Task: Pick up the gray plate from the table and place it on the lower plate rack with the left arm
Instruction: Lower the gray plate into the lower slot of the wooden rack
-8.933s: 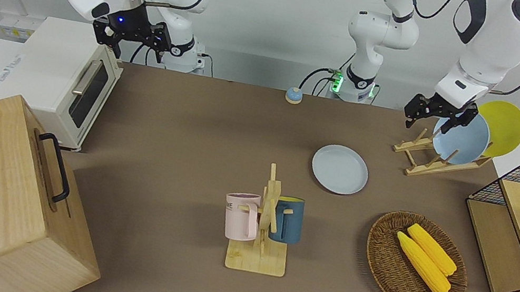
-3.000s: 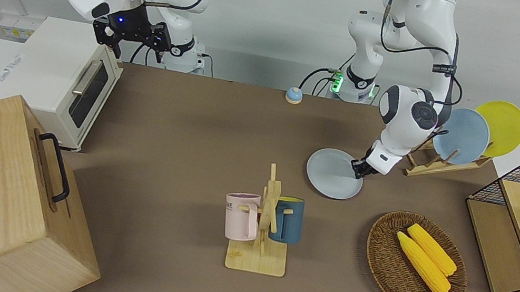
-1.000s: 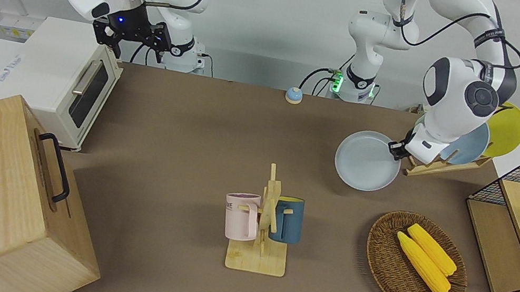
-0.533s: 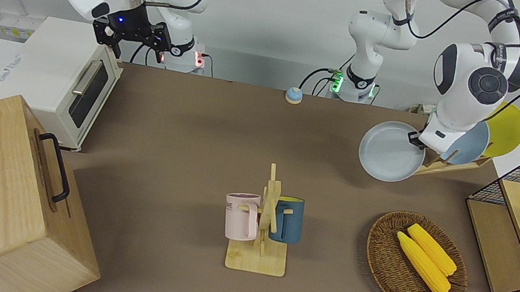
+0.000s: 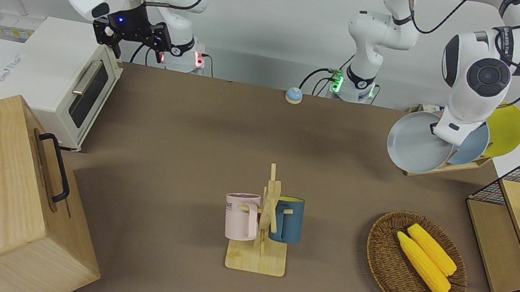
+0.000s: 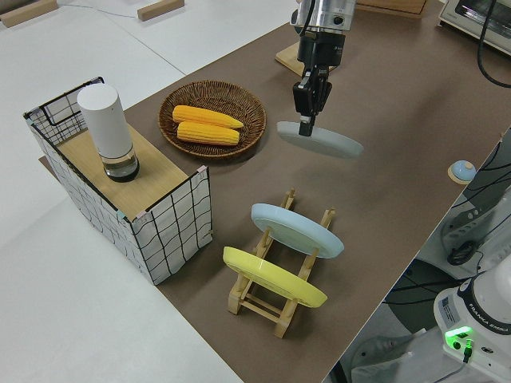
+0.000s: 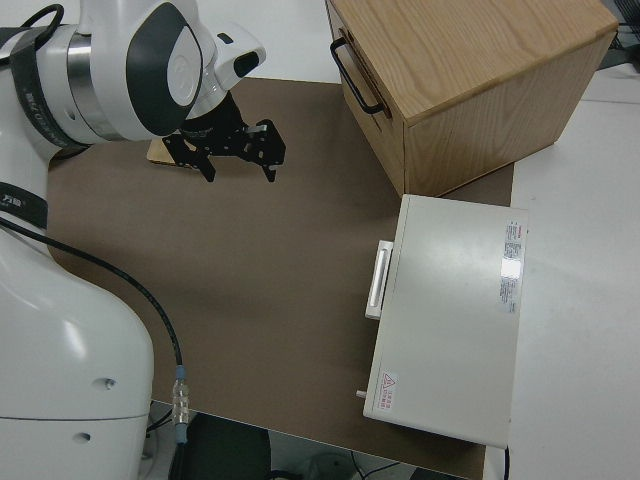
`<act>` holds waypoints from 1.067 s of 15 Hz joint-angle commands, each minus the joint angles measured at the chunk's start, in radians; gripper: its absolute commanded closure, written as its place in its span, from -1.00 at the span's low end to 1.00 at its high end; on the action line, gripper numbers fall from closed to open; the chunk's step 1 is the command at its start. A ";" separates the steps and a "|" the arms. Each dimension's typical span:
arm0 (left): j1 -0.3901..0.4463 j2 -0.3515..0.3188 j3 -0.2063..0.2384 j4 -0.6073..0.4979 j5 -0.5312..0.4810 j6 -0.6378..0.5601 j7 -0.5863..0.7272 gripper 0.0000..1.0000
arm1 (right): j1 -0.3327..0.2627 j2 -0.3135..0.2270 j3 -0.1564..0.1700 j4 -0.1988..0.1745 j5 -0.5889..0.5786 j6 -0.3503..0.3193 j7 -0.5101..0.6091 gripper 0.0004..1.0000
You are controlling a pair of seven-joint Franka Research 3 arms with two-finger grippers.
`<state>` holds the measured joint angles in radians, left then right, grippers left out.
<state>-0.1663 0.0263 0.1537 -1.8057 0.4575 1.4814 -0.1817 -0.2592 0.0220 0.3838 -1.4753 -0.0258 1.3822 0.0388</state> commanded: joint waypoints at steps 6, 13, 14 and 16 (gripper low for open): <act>-0.012 -0.020 0.006 0.042 0.179 -0.089 0.007 1.00 | -0.023 -0.002 0.021 0.006 -0.006 -0.011 0.012 -0.97; -0.012 -0.016 0.003 -0.032 0.262 -0.079 -0.031 1.00 | -0.023 -0.002 0.020 0.007 -0.005 -0.011 0.012 -0.97; -0.012 -0.014 0.000 -0.049 0.273 -0.075 -0.053 1.00 | -0.023 -0.002 0.021 0.007 -0.005 -0.012 0.012 -0.97; -0.019 -0.011 -0.008 -0.095 0.309 -0.067 -0.108 1.00 | -0.023 -0.002 0.021 0.007 -0.006 -0.011 0.012 -0.97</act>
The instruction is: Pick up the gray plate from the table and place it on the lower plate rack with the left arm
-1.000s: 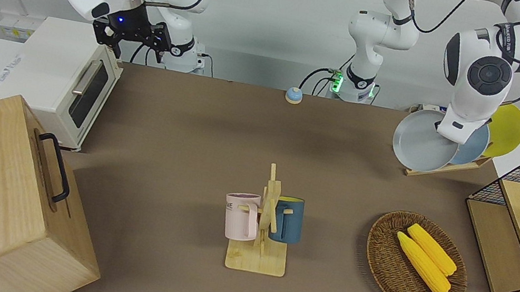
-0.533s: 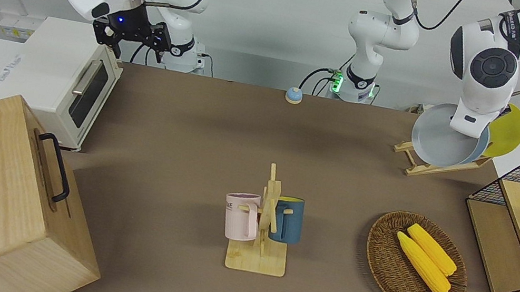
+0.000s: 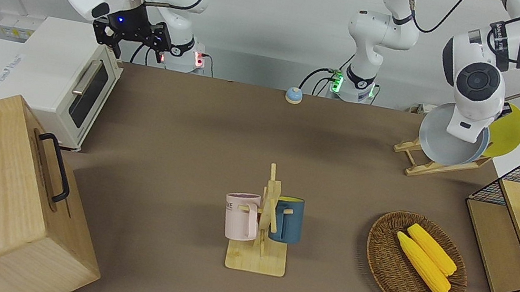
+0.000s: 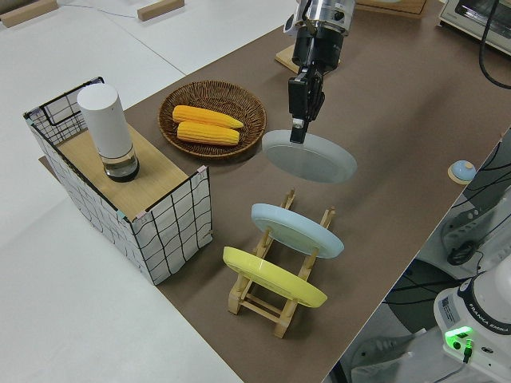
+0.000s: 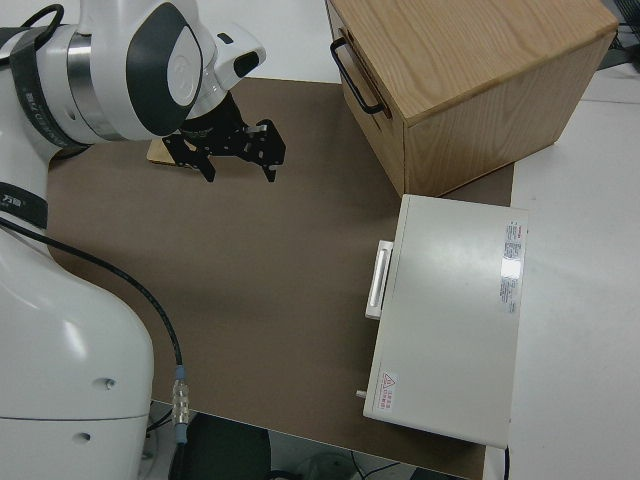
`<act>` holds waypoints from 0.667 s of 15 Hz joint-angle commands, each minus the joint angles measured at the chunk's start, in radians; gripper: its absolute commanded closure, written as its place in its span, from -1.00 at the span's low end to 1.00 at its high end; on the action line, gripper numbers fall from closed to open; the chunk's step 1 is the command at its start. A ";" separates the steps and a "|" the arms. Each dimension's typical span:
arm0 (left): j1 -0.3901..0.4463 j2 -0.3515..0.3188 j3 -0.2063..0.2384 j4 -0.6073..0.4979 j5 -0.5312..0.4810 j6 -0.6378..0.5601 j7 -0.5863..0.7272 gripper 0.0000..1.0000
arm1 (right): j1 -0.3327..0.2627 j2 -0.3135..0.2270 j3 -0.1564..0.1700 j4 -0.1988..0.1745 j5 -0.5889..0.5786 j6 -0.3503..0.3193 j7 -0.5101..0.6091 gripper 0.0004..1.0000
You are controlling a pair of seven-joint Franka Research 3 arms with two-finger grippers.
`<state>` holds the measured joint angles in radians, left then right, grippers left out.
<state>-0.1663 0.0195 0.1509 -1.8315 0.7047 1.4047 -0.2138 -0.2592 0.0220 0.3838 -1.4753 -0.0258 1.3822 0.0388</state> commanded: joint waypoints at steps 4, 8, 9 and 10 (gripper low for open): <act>-0.025 -0.001 -0.017 -0.129 0.070 0.028 -0.163 1.00 | -0.023 -0.002 0.021 0.007 -0.005 -0.011 0.012 -0.97; -0.027 0.003 -0.022 -0.179 0.071 0.066 -0.242 1.00 | -0.023 -0.002 0.021 0.007 -0.005 -0.011 0.012 -0.97; -0.032 0.005 -0.022 -0.186 0.071 0.066 -0.251 1.00 | -0.023 -0.002 0.021 0.007 -0.006 -0.011 0.012 -0.97; -0.036 0.005 -0.022 -0.190 0.071 0.066 -0.256 1.00 | -0.023 -0.002 0.020 0.007 -0.005 -0.011 0.012 -0.97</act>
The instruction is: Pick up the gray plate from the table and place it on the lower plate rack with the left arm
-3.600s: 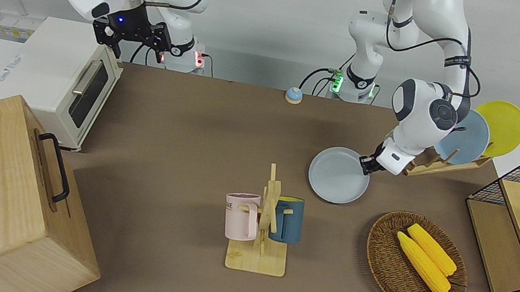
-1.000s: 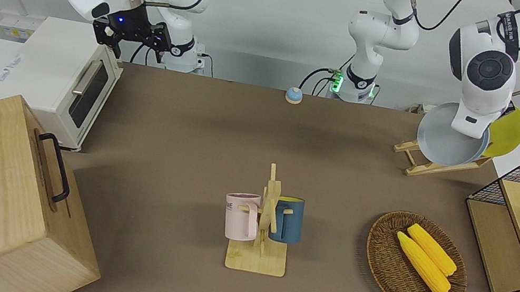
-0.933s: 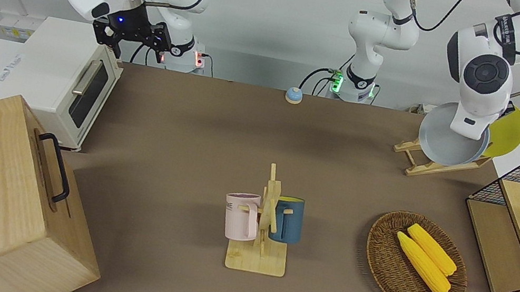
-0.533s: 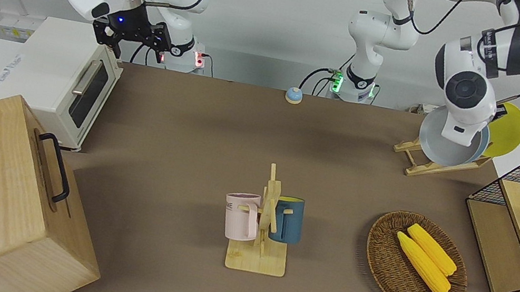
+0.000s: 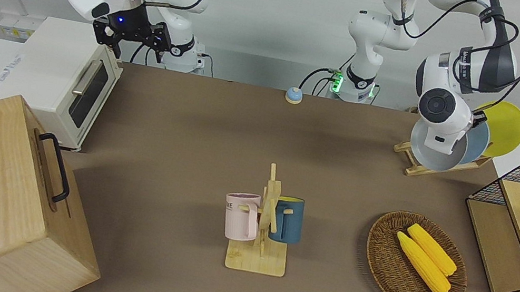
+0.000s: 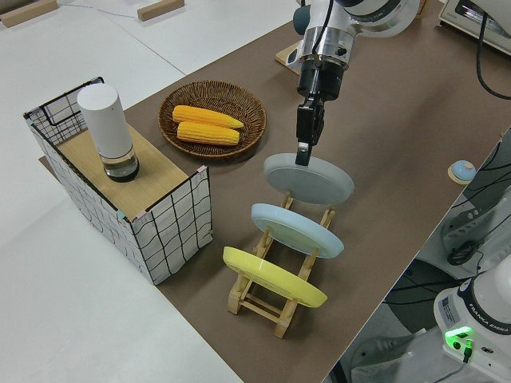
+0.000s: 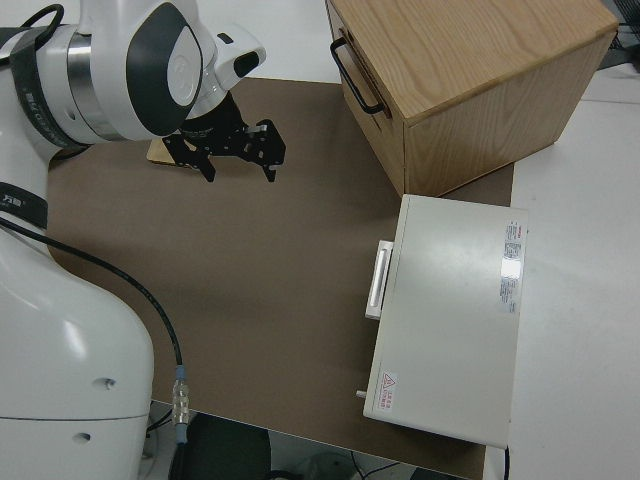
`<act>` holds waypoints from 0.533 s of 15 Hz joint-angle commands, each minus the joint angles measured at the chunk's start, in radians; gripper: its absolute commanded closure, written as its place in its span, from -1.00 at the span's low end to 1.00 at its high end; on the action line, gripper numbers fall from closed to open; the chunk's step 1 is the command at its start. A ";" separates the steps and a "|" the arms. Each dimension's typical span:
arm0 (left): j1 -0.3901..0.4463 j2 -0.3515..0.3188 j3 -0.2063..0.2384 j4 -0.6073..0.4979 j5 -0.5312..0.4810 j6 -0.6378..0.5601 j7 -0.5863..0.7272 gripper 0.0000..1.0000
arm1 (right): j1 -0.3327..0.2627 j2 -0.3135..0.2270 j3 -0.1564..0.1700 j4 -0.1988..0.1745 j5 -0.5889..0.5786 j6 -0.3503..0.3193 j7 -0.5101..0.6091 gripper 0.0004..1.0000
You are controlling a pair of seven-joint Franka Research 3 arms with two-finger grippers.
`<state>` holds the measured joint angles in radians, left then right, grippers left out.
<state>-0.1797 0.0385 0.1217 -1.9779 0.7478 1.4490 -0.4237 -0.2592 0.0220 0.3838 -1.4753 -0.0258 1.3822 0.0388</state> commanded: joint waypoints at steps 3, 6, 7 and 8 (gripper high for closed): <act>-0.024 -0.011 0.007 -0.052 0.031 0.022 -0.072 1.00 | -0.023 -0.002 0.021 0.007 -0.005 -0.011 0.012 -0.97; -0.043 -0.014 0.006 -0.067 0.035 0.022 -0.076 1.00 | -0.023 -0.002 0.021 0.007 -0.005 -0.012 0.012 -0.97; -0.052 -0.017 0.006 -0.079 0.035 0.022 -0.087 1.00 | -0.023 -0.002 0.021 0.007 -0.006 -0.011 0.012 -0.97; -0.055 -0.020 0.006 -0.087 0.035 0.024 -0.101 1.00 | -0.023 -0.002 0.020 0.007 -0.006 -0.011 0.012 -0.97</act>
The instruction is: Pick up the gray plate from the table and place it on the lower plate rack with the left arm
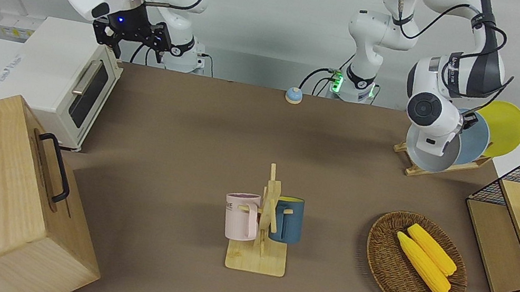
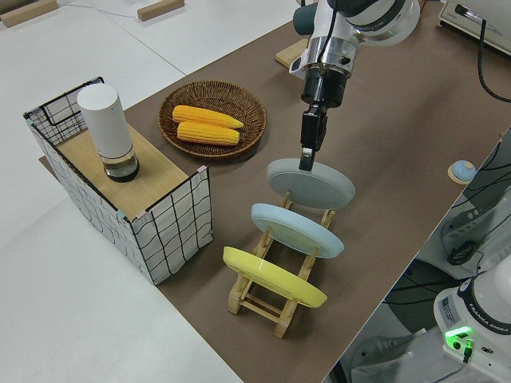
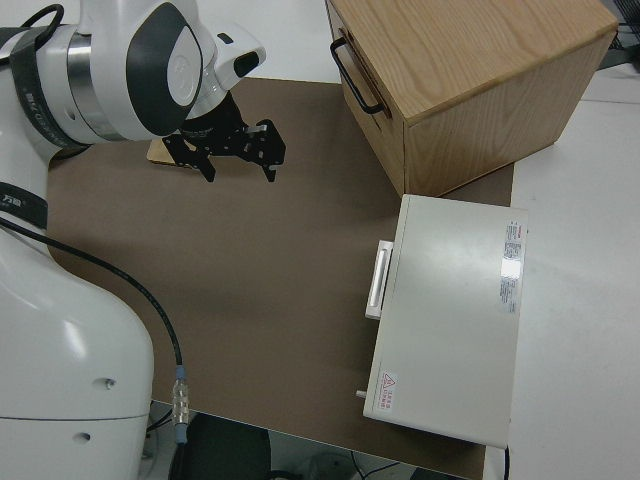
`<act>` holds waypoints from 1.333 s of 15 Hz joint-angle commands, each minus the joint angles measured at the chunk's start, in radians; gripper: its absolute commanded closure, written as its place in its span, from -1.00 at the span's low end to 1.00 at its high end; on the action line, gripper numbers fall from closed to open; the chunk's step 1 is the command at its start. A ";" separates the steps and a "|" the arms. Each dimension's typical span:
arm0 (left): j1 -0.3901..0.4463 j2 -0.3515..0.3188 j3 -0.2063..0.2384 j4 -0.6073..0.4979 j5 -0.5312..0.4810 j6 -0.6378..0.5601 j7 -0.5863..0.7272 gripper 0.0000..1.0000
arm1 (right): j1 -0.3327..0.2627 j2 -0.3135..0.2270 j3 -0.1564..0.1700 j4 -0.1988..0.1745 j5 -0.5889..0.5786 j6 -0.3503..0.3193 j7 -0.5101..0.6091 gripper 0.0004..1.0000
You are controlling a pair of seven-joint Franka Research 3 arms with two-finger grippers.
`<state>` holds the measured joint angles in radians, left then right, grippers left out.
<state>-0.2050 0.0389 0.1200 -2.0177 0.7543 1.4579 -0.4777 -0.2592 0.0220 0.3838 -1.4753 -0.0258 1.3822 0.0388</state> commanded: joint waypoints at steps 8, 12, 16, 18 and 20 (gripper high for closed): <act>-0.044 -0.036 0.007 -0.076 0.077 0.015 -0.073 1.00 | -0.023 -0.002 0.021 0.007 -0.006 -0.011 0.012 -0.97; -0.053 -0.037 0.007 -0.101 0.085 0.018 -0.104 1.00 | -0.023 -0.002 0.021 0.007 -0.006 -0.011 0.012 -0.97; -0.065 -0.037 0.006 -0.133 0.080 0.042 -0.160 1.00 | -0.023 -0.002 0.021 0.007 -0.005 -0.011 0.012 -0.97; -0.063 -0.039 0.007 -0.131 0.074 0.042 -0.142 -0.04 | -0.023 -0.002 0.021 0.006 -0.005 -0.011 0.012 -0.97; -0.065 -0.040 0.007 -0.130 0.073 0.042 -0.142 -0.98 | -0.023 -0.002 0.020 0.007 -0.005 -0.011 0.012 -0.97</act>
<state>-0.2578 0.0304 0.1175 -2.1135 0.8141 1.4773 -0.6123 -0.2592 0.0220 0.3838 -1.4753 -0.0258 1.3822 0.0388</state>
